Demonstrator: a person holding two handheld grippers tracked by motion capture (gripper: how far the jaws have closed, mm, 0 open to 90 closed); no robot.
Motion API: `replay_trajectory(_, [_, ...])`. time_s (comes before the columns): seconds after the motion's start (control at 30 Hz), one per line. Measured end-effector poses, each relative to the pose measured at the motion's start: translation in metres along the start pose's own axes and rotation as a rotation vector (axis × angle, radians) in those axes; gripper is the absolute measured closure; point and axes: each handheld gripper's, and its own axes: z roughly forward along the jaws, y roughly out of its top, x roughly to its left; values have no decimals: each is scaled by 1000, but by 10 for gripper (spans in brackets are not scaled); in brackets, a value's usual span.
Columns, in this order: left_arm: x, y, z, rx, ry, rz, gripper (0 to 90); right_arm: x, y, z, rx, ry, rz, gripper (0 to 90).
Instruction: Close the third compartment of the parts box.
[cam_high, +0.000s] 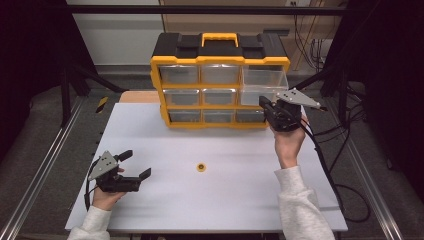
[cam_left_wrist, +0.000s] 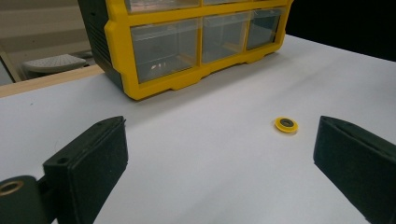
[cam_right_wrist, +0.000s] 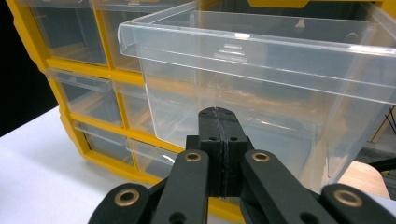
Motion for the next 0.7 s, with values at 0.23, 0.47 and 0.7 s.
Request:
replay_trajectory(0.23, [0, 0, 0, 1, -1, 1, 27, -5, 1, 6, -2, -10, -5, 900])
replay_trajectory(0.47, [0, 0, 0, 1, 1, 0, 27, -7, 3, 16, 5, -27, -22, 900])
replay_trajectory(0.7, [1, 0, 0, 0, 0, -2, 27, -11, 5, 25, 3, -46, -30, 900])
